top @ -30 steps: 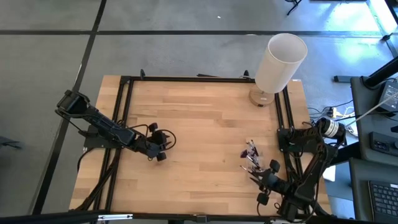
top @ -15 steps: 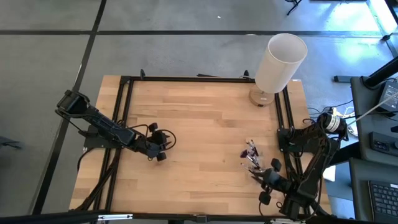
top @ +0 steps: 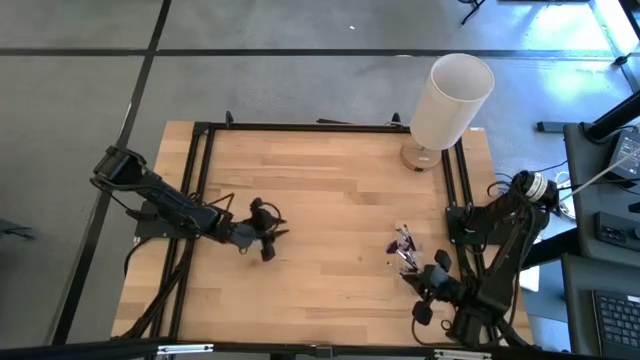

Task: Put items in baskets/containers
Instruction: Put the foundation brush into the right section of the transparent organizer

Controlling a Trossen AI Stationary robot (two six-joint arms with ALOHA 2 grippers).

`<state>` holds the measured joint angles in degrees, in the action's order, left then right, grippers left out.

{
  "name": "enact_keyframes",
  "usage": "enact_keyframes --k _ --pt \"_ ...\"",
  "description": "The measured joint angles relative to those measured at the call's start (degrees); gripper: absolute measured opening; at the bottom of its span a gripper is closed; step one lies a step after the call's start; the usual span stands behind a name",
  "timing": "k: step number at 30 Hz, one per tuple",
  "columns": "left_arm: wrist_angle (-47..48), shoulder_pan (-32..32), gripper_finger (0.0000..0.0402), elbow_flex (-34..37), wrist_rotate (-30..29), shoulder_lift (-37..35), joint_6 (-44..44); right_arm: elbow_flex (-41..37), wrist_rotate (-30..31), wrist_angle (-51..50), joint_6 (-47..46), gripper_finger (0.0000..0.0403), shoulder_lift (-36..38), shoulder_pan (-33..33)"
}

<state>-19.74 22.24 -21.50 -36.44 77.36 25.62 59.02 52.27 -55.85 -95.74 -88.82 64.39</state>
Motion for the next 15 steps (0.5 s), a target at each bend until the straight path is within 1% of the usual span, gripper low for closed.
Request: enact_keyframes --k 2,4,7,10,13,15 --pt "-7.7 -0.6 0.0127 0.0 3.2 1.9 -4.0 1.8 0.7 -0.1 2.5 0.0008 1.0 -1.3" --pt "-17.3 -1.2 0.0127 -0.1 6.7 5.4 -7.3 3.9 2.7 -0.2 5.8 0.0007 1.6 -2.6" --pt "-28.8 -2.2 0.0127 -1.0 10.5 12.2 -10.6 8.2 8.6 -0.7 12.2 0.0003 1.6 -4.1" --pt "-34.5 -3.2 0.0127 -5.0 12.7 20.0 -12.4 12.8 16.4 -1.2 19.7 0.0004 1.6 -5.6" --pt "-36.5 -4.7 0.0127 -12.3 15.4 28.1 -14.4 16.8 23.7 -3.3 26.6 0.0004 1.6 -7.5" --pt "-36.7 -5.6 0.0127 -18.1 17.8 32.7 -16.2 18.8 26.9 -4.3 30.0 0.0003 1.6 -9.7"
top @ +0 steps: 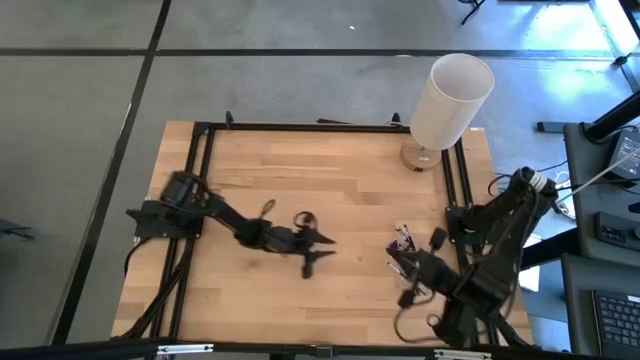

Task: Put items in baskets/containers
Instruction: Put the foundation brush into the right section of the transparent organizer

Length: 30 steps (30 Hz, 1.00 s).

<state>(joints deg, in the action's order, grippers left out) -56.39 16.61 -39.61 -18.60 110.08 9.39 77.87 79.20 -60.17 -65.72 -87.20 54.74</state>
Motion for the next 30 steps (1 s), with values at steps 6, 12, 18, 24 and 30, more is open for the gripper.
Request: enact_keyframes --k 6,12,18,24,30 --pt "0.1 -1.5 0.0127 -15.7 9.4 10.6 -5.3 1.6 -1.1 -2.2 1.8 0.0002 0.0 -7.5" --pt "4.8 -3.2 0.0127 -28.4 15.7 16.8 -5.7 0.6 -3.8 -1.5 1.5 0.0002 0.0 -10.4" --pt "9.5 -4.0 0.0127 -34.8 16.5 20.5 -5.7 0.9 -2.4 -2.5 2.0 0.0004 -0.1 -8.7" --pt "9.8 -4.1 0.0127 -39.3 17.2 23.7 -5.1 1.0 -0.8 -2.5 3.2 0.0005 0.0 -7.3" --pt "10.4 -4.0 0.0127 -43.0 20.2 25.3 -5.1 1.0 -0.7 -2.7 3.2 0.0006 0.0 -7.3"
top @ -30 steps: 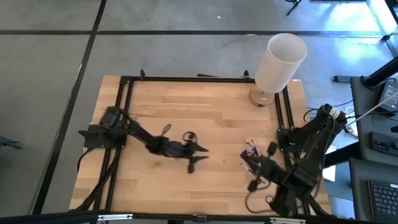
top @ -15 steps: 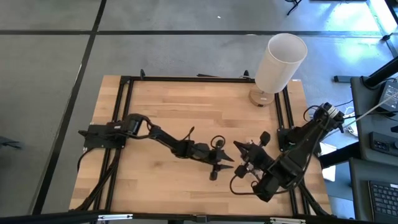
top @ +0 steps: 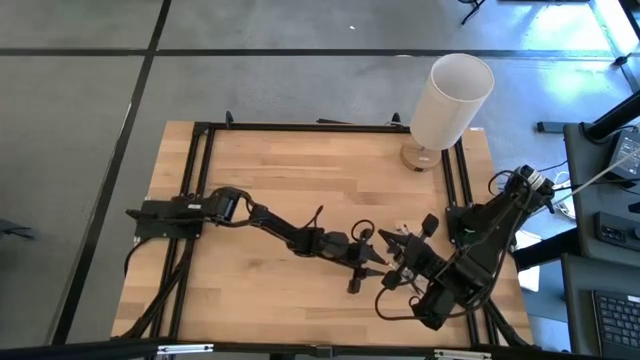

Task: Put items in baskets/containers
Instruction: Put the foundation brush into the right section of the transparent organizer

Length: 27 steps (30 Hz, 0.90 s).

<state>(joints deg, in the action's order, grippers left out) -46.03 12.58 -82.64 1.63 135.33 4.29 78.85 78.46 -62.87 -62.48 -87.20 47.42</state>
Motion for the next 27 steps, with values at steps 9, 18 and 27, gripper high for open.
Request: enact_keyframes --k 9,18,27 --pt "1.6 -0.6 0.0127 -2.2 -0.1 -0.1 -1.5 0.0 0.6 0.0 0.0 0.0006 0.1 0.0" --pt "1.2 -1.6 0.0127 -2.5 -0.1 -0.1 -1.6 0.0 1.1 0.2 0.0 0.0006 0.1 0.0" --pt "1.1 -1.4 0.0127 -6.2 1.0 -0.1 -2.0 0.0 1.5 0.2 0.2 0.0006 0.1 0.0"
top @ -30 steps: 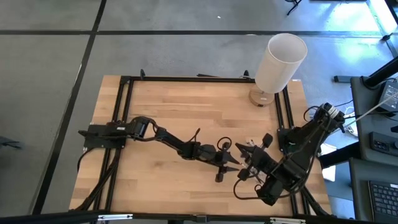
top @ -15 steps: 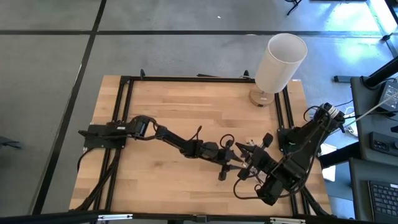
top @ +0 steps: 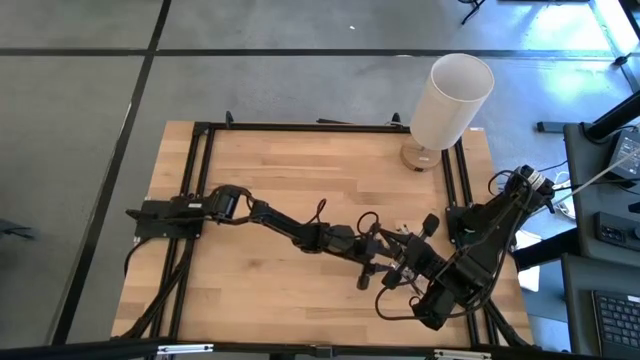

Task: Put items in baskets/containers
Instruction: Put the foundation brush into the right section of the transparent organizer

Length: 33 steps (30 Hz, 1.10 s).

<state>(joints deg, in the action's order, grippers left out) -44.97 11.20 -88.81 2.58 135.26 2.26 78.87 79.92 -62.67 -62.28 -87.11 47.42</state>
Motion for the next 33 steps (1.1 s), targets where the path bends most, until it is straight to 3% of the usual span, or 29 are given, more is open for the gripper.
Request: enact_keyframes --k 8,14,23,26,33 --pt "2.6 0.0 0.0127 -2.8 1.7 0.0 -1.1 0.0 0.0 0.0 0.0 0.0006 0.0 0.0" --pt "15.0 -0.1 0.0127 -2.7 1.8 -4.3 -6.8 0.0 -0.9 0.0 0.9 0.0006 0.0 0.5" --pt "32.4 0.7 0.0127 -2.9 -6.3 -15.5 -13.2 0.0 -0.5 0.0 1.4 0.0006 0.0 1.7" --pt "34.9 1.5 0.0127 -1.6 -8.9 -15.1 -11.0 0.1 -0.2 0.0 1.4 0.0006 0.0 1.9" --pt "32.6 3.5 0.0127 0.5 -16.1 -6.7 -2.2 0.5 -0.2 0.2 1.3 0.0006 0.0 2.0"
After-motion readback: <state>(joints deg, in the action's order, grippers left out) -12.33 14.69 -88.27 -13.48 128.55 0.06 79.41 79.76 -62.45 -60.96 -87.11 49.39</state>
